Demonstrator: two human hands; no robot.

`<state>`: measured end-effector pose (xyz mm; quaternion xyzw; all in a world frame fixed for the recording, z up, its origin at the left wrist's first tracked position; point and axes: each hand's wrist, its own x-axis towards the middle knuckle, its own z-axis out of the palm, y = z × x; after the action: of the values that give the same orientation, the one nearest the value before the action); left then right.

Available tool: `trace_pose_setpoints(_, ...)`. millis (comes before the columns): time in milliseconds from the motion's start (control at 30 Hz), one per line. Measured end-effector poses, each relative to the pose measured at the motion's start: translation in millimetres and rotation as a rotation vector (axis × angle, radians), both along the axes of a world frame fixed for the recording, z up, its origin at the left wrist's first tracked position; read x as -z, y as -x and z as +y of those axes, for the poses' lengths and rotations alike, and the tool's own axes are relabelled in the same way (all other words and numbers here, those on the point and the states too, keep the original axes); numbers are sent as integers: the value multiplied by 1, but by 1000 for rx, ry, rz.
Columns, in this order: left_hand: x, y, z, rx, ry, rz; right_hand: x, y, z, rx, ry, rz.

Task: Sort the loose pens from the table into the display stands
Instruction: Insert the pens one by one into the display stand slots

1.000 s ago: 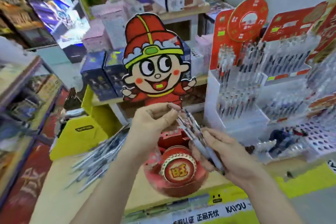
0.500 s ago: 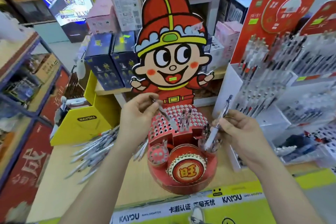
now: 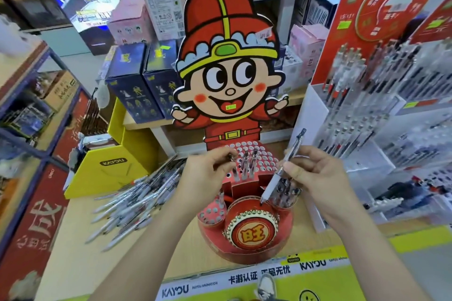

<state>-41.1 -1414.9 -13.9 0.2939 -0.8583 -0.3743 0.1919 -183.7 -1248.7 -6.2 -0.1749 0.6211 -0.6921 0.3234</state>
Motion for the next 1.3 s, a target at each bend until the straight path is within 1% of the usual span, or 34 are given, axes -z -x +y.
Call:
trace_pose_setpoints(67,0,3,-2,-17,-11,4,-1,-3,0,-39,-13,27)
trace_pose_setpoints(267,0,14,-4,23,113,-59,-1,-10,1,-77,-27,51)
trace_pose_setpoints(367,0,14,-2,46,149,-67,-3,-15,-1,-61,1,7)
trace_pose_setpoints(533,-1,12,-4,8,45,-25,-2,-14,-1,-50,42,-51)
trace_pose_setpoints(567,-1,12,-4,27,65,-35,-1,-13,-1,-49,42,-51)
trace_pose_setpoints(667,-3,13,-1,130,241,-82,-2,-11,-1,-53,54,-54)
trace_pose_setpoints(700,-3,13,-1,136,263,-81,-3,-10,-1,-55,66,-57)
trace_pose_setpoints(767,-3,13,-1,84,179,-47,-4,-10,0,-59,80,-58)
trace_pose_setpoints(833,-2,13,-2,54,107,-51,-2,-11,1,-55,77,-48)
trace_pose_setpoints(900,-1,13,0,68,119,-87,0,-11,0,-66,59,-28)
trace_pose_setpoints(1000,-3,12,0,65,72,-93,0,-11,-3,-100,31,25)
trace_pose_setpoints(1133,-11,7,0,64,62,-191,0,-12,-6,-162,-4,114)
trace_pose_setpoints(1167,-16,4,1,33,56,-154,0,-12,-7,-185,-9,135)
trace_pose_setpoints(1233,-32,-1,5,-55,-36,30,0,-12,-9,-224,-12,172)
trace_pose_setpoints(1267,-42,-3,7,-66,-142,123,-1,-13,-11,-239,-8,188)
trace_pose_setpoints(1300,-52,-4,10,-32,-272,182,-2,-13,-13,-255,-4,202)
